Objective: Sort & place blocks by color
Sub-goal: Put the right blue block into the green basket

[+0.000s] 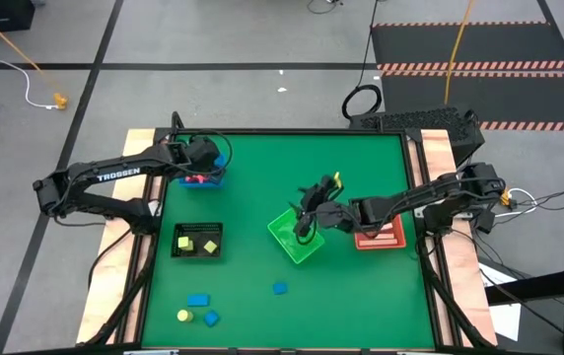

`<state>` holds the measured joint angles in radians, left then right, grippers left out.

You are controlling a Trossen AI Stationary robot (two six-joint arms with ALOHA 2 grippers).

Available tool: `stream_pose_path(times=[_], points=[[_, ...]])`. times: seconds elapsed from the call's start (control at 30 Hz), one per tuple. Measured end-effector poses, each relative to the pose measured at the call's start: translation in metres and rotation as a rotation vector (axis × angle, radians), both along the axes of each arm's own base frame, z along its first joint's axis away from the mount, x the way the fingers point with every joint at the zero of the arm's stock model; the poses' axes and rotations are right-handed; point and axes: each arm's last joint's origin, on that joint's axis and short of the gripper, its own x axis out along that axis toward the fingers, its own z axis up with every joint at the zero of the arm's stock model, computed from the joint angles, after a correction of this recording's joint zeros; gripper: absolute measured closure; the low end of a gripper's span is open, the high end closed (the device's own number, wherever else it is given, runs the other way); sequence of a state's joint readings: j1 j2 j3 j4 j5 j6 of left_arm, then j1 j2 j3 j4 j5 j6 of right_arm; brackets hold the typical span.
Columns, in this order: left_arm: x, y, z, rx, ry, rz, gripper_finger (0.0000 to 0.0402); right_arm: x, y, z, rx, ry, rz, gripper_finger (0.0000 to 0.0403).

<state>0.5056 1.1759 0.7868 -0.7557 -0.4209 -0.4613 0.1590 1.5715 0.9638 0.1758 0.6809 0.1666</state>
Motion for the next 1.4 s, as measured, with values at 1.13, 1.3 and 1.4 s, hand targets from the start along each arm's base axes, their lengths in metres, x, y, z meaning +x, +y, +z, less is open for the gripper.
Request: stream_pose_path(times=[1.13,1.3,1.4], points=[[0.053,-0.152,0.018,0.020,-0.402,-0.584,0.0243,0.001,0.160,-0.085,0.545,-0.141,0.585,0.0197],[0.049,-0.177,0.020,0.059,-0.431,-0.674,0.0243,0.004,0.160,-0.109,0.507,-0.107,0.574,0.0190],[0.046,-0.187,0.021,0.078,-0.434,-0.705,0.0243,0.007,0.155,-0.116,0.467,-0.087,0.572,0.0180]])
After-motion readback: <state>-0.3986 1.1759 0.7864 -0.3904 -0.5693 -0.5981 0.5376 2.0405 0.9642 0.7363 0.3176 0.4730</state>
